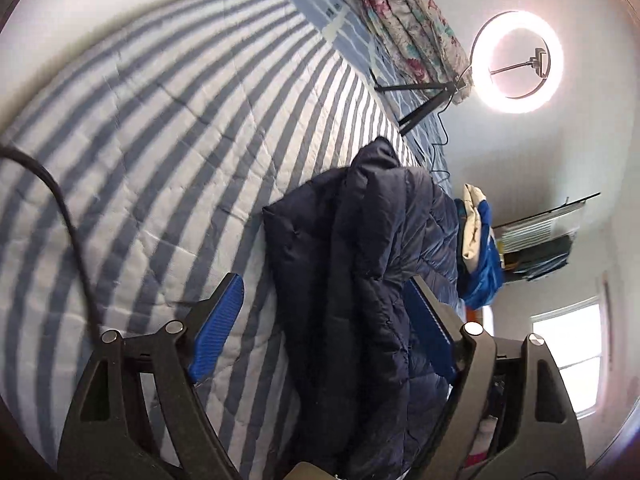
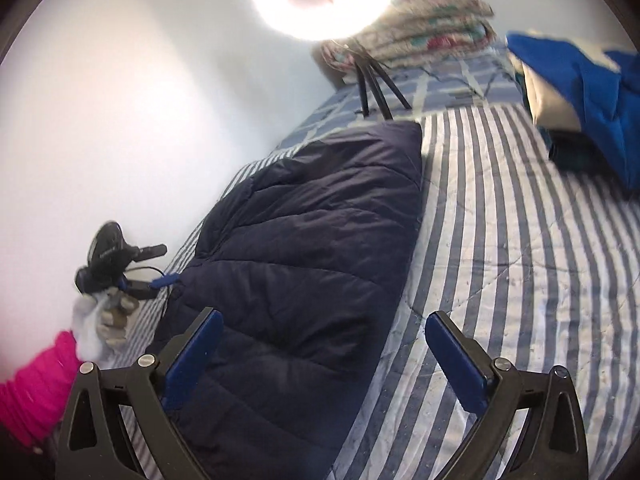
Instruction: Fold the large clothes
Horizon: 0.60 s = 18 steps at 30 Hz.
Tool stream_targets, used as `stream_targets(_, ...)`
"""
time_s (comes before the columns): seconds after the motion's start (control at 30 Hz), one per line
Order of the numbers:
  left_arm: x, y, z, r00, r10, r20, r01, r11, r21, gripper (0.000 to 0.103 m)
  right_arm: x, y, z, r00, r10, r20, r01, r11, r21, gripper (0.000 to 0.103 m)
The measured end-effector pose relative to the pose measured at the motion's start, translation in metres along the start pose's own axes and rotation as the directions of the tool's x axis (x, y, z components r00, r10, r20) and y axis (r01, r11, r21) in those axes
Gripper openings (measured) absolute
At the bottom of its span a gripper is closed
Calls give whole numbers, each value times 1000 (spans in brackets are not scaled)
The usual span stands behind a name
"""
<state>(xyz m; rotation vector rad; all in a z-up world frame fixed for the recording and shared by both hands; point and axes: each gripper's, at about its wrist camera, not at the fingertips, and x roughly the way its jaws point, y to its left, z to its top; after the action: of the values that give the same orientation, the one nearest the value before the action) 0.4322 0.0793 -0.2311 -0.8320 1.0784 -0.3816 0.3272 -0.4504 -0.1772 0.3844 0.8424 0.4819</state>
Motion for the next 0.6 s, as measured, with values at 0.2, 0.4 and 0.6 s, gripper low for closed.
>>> stream_targets(0.2, 21, 9, -2, 997, -68, -35, 66, 997, -39, 85, 17, -21, 5, 998, 49, -34, -46, 996, 80, 102)
stream_targets(0.4, 30, 7, 5, 989, -132, -62, 130, 991, -38, 85, 34, -36, 6, 994, 78, -77, -68, 989, 134, 100)
stream_targets(0.6, 46, -6, 9, 983, -156, -94, 156, 988, -9, 85, 55, -53, 7, 984, 145, -104, -119, 967, 224, 97)
